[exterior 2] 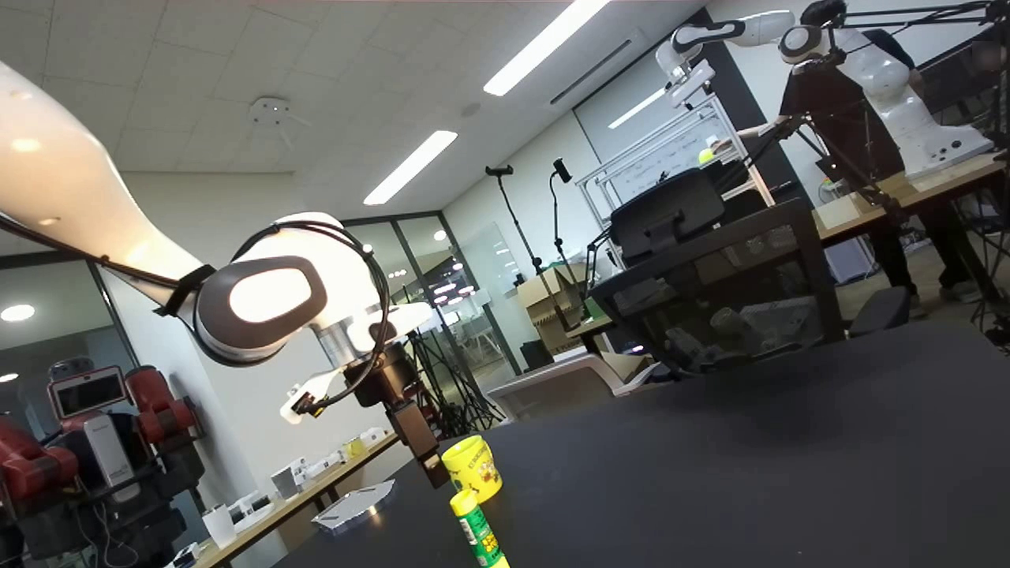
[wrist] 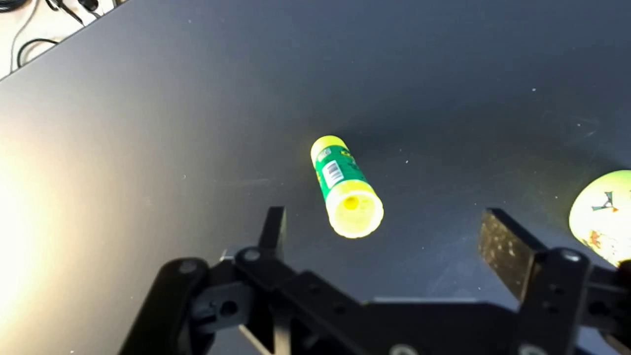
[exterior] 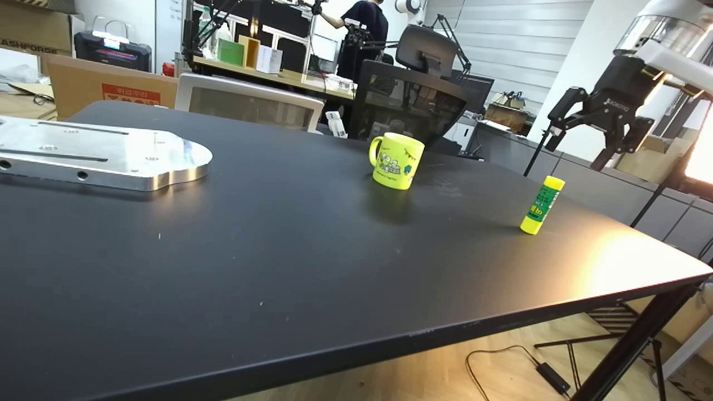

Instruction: Put the glue inside the yellow mug

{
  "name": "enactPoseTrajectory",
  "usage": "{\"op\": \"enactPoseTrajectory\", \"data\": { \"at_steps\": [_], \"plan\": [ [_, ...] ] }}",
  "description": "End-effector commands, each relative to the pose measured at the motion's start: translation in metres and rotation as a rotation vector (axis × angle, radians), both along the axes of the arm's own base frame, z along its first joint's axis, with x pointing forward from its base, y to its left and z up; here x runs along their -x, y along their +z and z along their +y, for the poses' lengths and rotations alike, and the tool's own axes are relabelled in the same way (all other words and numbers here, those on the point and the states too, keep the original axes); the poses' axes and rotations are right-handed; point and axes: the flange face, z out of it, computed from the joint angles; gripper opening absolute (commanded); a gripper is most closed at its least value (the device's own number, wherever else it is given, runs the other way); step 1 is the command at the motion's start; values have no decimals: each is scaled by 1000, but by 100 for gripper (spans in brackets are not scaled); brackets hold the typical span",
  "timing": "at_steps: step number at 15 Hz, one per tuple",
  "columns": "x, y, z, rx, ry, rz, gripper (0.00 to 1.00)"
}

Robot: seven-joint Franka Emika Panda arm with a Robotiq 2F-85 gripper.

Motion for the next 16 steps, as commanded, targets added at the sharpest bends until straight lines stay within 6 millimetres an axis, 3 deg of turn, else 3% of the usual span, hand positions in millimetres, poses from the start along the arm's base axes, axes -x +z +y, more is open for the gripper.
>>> {"op": "enactPoseTrajectory", "data": {
  "at_steps": [1,13,14,16],
  "plan": [
    [-5,-11,4,-10,-20,-58,100],
    [-4,-66,-10,45,-31,-50,100],
    [-3,-71,-11,48,-37,-33,75],
    [-3,-77,-12,44,-40,-17,67]
  ]
}}
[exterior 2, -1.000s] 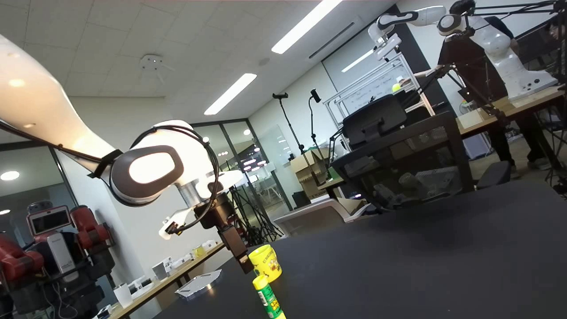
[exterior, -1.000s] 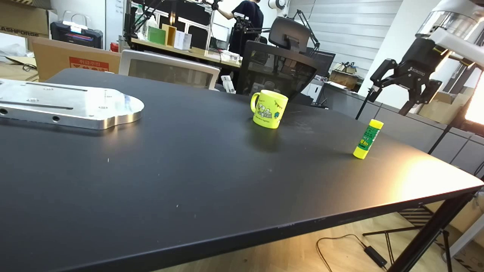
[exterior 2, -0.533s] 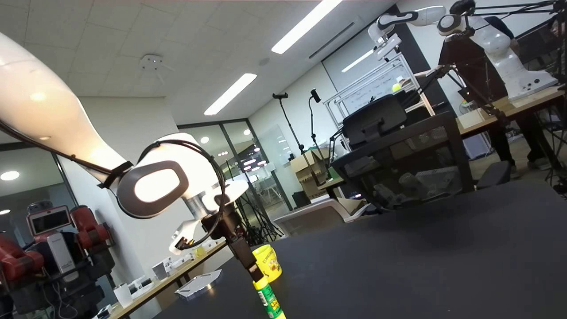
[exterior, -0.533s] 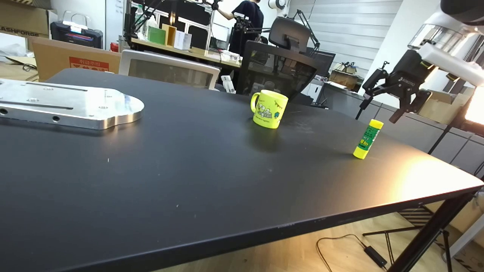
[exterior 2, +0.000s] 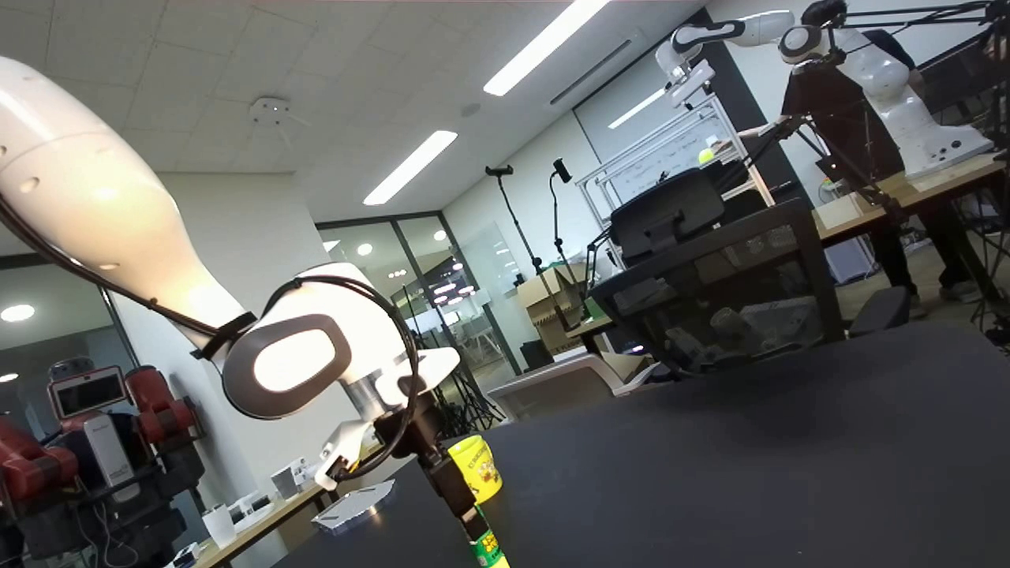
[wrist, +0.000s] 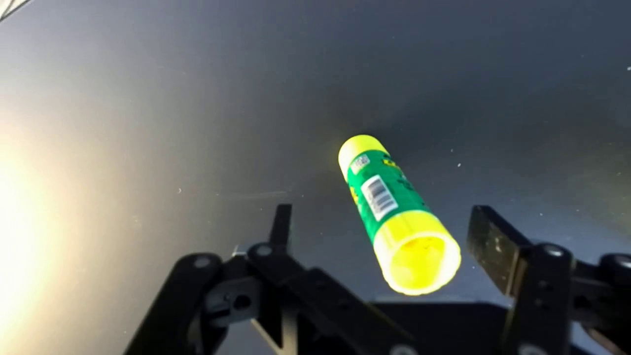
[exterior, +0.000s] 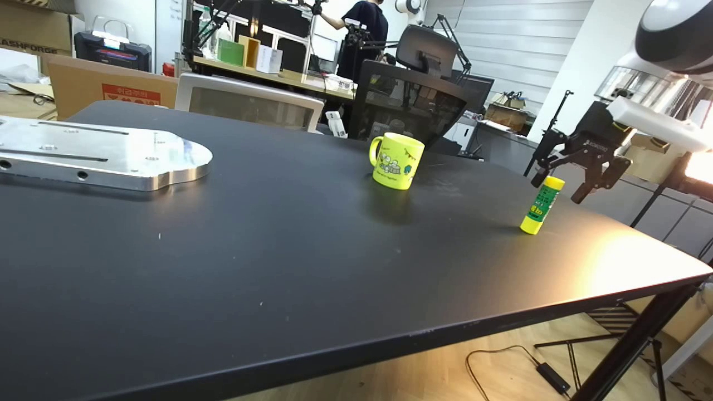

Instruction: Put the glue inside the yellow mug

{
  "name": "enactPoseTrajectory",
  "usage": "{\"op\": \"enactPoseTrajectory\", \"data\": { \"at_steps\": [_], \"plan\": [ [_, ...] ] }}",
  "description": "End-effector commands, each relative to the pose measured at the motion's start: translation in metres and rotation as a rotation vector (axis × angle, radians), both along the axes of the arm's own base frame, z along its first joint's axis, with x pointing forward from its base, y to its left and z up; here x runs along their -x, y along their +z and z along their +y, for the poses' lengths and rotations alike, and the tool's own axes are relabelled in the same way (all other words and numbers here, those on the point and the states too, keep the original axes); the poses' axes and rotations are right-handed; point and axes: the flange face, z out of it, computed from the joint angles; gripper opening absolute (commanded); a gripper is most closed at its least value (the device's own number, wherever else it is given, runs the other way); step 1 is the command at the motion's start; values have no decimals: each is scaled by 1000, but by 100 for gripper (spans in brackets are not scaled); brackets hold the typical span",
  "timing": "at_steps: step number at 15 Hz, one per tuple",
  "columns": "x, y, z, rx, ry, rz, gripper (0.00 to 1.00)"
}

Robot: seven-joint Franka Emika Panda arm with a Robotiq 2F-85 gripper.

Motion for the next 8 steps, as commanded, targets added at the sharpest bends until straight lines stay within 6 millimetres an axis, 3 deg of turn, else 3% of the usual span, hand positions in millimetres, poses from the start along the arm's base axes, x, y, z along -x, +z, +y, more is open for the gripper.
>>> {"op": "enactPoseTrajectory", "data": {
  "at_steps": [1,8],
  "plan": [
    [-3,-12,-1,6,-14,20,60],
    [-4,-9,5,-4,-3,15,11]
  ]
}}
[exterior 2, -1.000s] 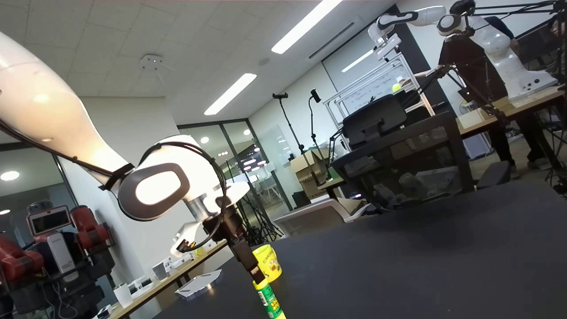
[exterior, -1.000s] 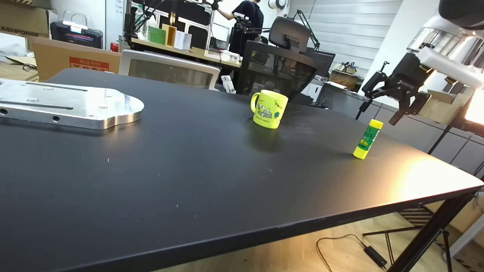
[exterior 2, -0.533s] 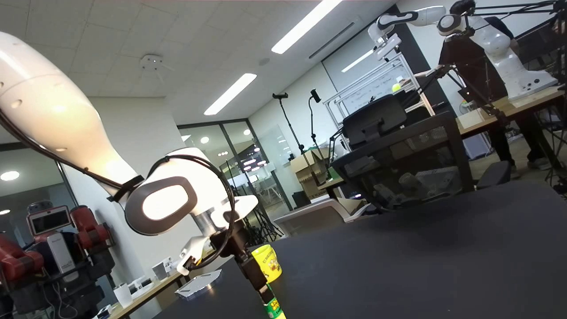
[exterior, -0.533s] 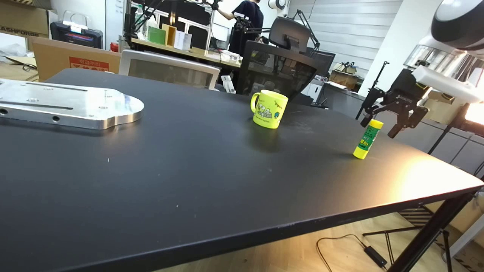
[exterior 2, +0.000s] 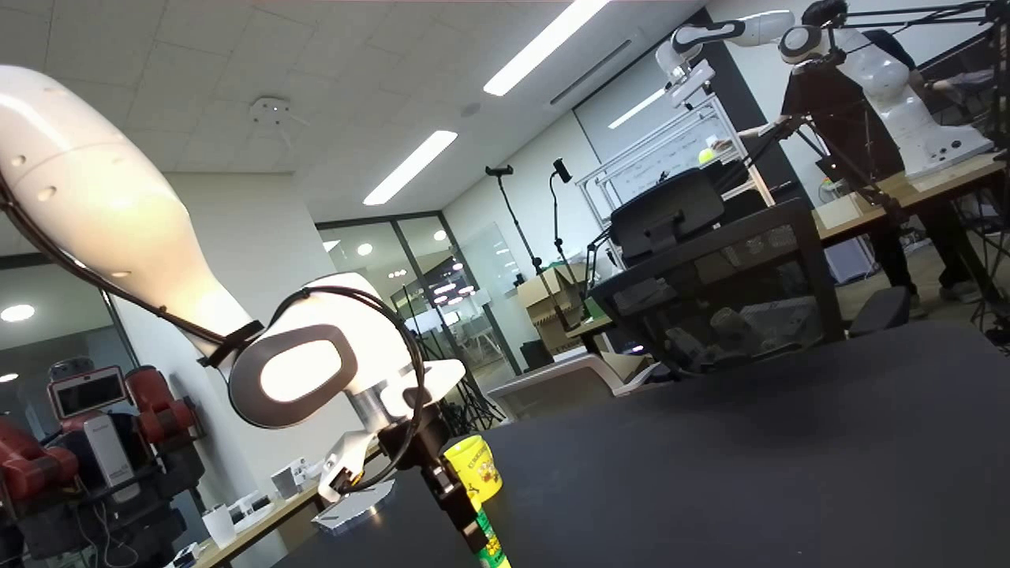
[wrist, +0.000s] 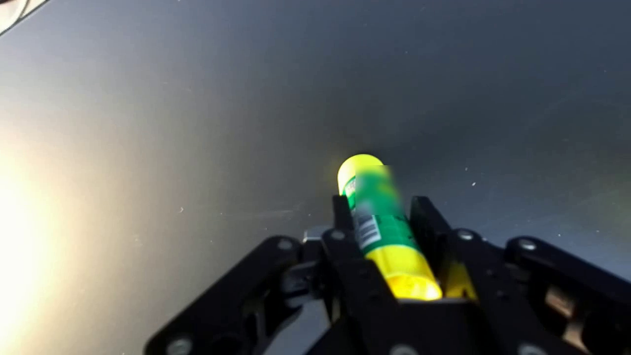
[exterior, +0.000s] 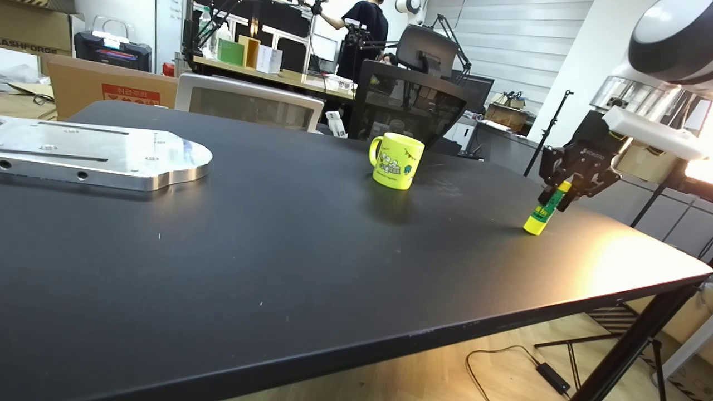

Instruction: Put the glue inside the yellow mug

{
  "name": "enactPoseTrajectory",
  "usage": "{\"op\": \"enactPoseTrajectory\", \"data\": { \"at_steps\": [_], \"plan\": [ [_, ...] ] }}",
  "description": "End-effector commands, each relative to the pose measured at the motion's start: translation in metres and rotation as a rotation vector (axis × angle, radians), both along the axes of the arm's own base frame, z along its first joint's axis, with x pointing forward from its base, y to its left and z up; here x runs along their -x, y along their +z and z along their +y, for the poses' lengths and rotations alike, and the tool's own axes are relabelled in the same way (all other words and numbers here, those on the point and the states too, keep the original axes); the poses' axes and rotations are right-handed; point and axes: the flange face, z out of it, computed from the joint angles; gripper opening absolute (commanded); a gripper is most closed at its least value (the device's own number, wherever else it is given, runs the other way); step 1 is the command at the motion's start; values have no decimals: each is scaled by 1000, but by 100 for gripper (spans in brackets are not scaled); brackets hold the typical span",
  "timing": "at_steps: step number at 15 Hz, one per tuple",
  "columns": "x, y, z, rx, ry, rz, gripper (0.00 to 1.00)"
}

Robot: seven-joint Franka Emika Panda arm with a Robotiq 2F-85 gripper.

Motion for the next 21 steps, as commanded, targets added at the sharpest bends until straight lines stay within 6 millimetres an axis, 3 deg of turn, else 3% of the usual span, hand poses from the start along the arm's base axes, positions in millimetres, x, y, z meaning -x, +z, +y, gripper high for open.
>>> {"op": "enactPoseTrajectory", "data": {
  "at_steps": [1,9,10,13,18,19,21],
  "plan": [
    [-5,8,7,-5,1,-16,9],
    [-8,53,31,23,124,-16,9],
    [-13,37,29,9,103,-39,34],
    [-11,48,31,19,137,-20,34],
    [-11,47,31,22,141,-18,34],
    [-11,47,31,22,141,-18,9],
    [-21,55,33,46,164,-28,9]
  ]
}}
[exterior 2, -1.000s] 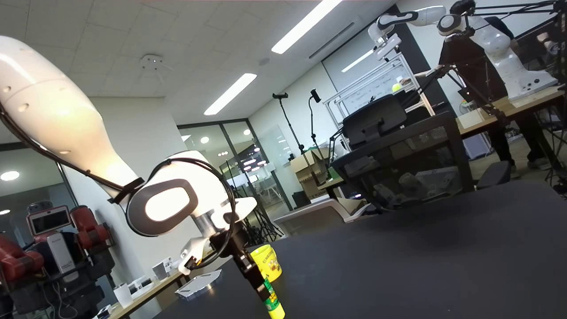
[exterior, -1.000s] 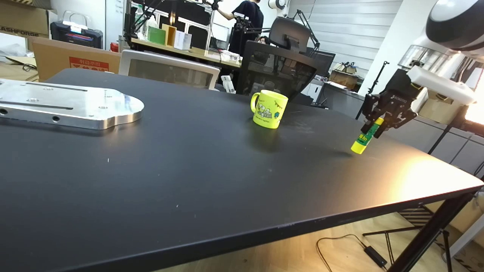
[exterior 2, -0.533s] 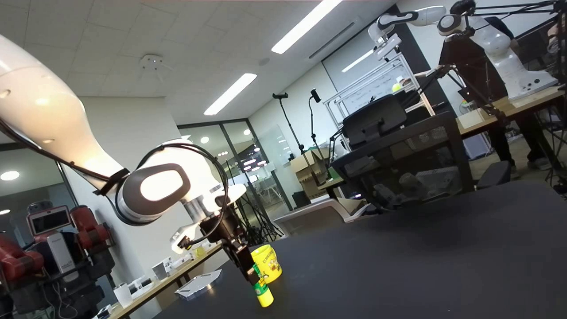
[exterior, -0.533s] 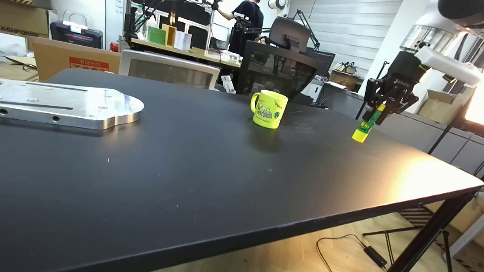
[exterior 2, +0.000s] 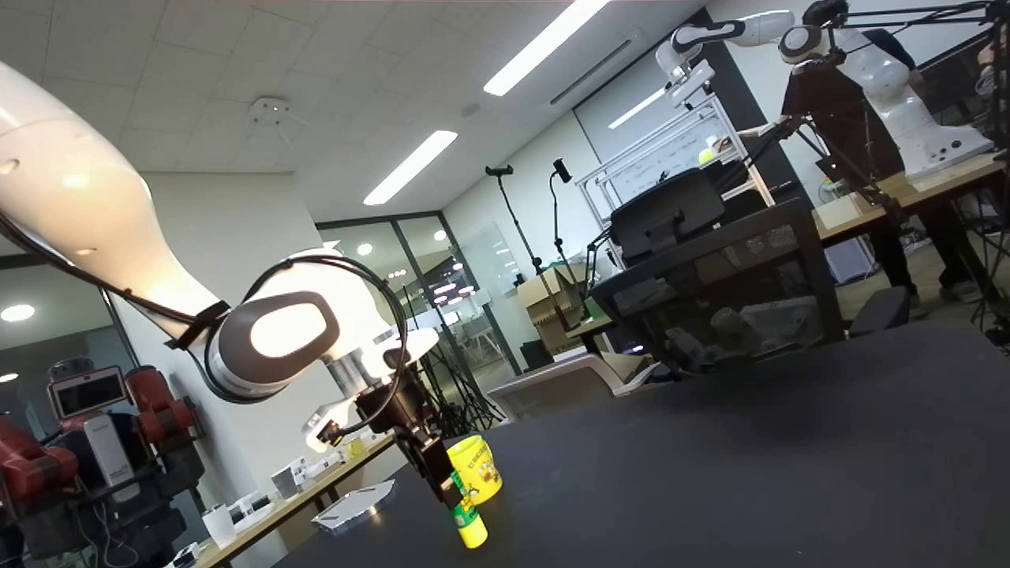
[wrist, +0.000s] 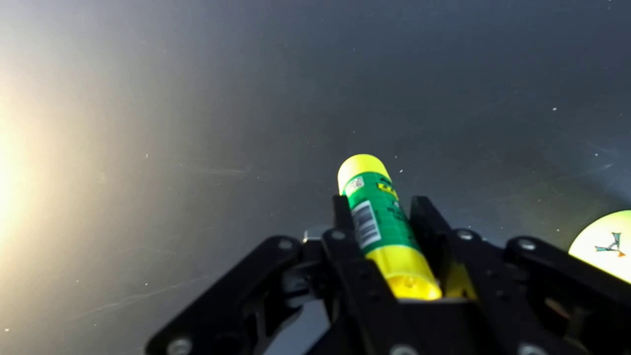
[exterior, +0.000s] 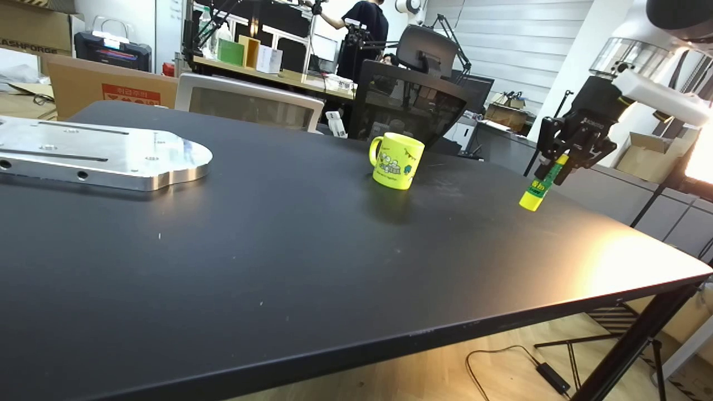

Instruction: Put the glue inside the yellow mug

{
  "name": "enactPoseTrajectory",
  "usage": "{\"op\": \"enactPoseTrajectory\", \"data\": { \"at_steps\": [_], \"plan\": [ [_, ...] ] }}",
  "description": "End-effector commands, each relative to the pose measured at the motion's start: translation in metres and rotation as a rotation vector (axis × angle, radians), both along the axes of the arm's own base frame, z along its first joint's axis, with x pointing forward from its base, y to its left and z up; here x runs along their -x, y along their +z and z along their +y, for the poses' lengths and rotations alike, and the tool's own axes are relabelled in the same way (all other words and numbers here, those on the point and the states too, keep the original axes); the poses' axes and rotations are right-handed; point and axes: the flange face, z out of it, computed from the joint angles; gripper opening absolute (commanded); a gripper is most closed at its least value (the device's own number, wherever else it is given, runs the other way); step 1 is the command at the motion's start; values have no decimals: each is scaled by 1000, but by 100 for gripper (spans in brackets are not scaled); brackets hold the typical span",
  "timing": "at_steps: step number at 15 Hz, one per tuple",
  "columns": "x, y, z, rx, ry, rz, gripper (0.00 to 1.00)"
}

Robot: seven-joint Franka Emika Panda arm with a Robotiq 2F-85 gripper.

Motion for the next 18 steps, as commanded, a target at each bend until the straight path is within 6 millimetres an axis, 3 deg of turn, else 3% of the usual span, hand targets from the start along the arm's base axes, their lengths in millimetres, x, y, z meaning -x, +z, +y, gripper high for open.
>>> {"op": "enactPoseTrajectory", "data": {
  "at_steps": [1,6,11,14,18],
  "plan": [
    [-17,20,6,34,32,-24,9],
    [-67,82,38,80,115,-126,9],
    [-121,130,105,81,245,-214,9],
    [-145,138,141,76,299,-212,9],
    [-172,118,163,59,344,-210,9]
  ]
}}
